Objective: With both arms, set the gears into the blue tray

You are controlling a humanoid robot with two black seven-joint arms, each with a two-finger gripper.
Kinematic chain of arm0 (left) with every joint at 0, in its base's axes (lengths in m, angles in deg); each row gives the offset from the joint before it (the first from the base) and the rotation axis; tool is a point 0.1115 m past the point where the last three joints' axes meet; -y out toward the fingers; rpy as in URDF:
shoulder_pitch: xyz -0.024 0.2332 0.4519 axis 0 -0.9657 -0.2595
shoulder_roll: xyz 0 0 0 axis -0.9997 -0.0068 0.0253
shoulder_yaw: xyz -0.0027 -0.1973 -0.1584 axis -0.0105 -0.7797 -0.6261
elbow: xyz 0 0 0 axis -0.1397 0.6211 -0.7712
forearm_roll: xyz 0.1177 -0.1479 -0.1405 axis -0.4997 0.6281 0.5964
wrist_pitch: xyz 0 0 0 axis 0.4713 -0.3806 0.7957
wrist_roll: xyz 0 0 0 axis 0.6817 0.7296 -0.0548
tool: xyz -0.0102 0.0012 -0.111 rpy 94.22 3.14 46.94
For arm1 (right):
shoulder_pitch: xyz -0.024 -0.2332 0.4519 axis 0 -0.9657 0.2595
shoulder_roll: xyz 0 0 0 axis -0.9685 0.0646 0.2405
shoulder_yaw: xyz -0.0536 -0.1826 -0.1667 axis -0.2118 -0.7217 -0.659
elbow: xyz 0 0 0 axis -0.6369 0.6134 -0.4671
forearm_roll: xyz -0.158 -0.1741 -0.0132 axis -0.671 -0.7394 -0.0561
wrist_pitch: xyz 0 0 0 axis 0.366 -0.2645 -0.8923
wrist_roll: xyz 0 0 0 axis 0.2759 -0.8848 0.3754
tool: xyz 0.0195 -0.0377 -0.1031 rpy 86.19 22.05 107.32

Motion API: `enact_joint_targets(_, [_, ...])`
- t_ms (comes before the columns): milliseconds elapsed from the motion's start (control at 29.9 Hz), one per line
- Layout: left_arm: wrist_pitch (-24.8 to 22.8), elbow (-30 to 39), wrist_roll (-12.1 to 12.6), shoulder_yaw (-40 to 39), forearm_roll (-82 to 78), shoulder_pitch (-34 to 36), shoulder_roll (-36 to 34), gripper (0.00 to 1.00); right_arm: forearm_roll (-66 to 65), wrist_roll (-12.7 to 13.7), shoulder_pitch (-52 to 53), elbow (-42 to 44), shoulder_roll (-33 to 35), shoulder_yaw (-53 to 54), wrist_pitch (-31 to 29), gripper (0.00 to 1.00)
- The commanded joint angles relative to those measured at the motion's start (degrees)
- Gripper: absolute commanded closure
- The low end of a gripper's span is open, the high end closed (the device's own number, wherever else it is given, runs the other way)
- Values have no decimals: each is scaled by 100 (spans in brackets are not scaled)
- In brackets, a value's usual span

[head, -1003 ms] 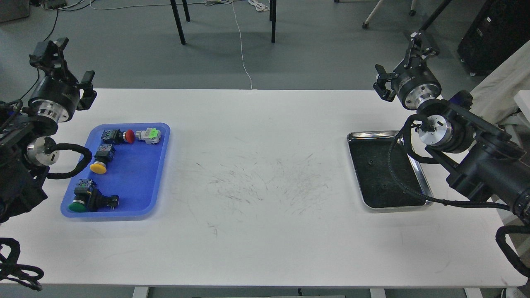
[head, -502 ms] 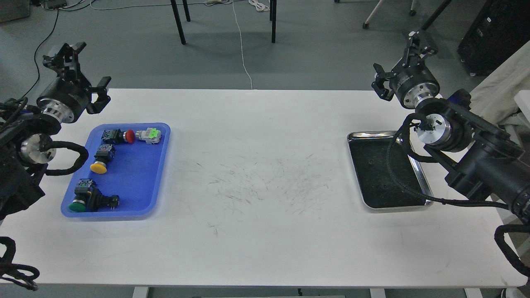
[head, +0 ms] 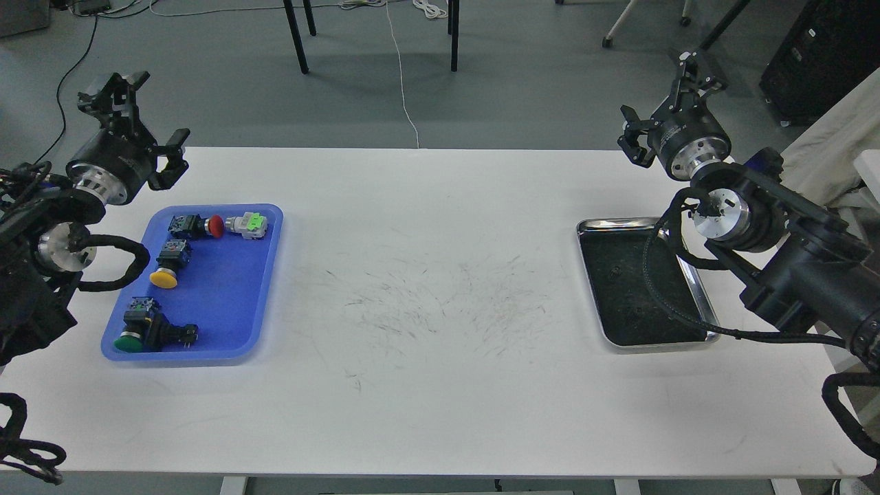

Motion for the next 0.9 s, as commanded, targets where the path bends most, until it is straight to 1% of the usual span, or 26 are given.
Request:
enact_joint_targets(0, [1, 38, 1, 13, -45, -17, -5, 2, 2, 58, 7, -4, 15, -4, -1, 1])
enact_joint_targets(267, [1, 47, -8, 48, -63, -17, 4, 2, 19, 269, 42, -22, 138, -13, -71, 1])
enact_joint_targets(535, [1, 47, -17, 75, -63, -17, 21, 2, 19, 287, 68, -92, 393, -118, -97, 1])
enact_joint_targets(869, [1, 47, -43, 75, -72, -17, 4, 2, 19, 287, 86, -145, 464, -277, -97, 1])
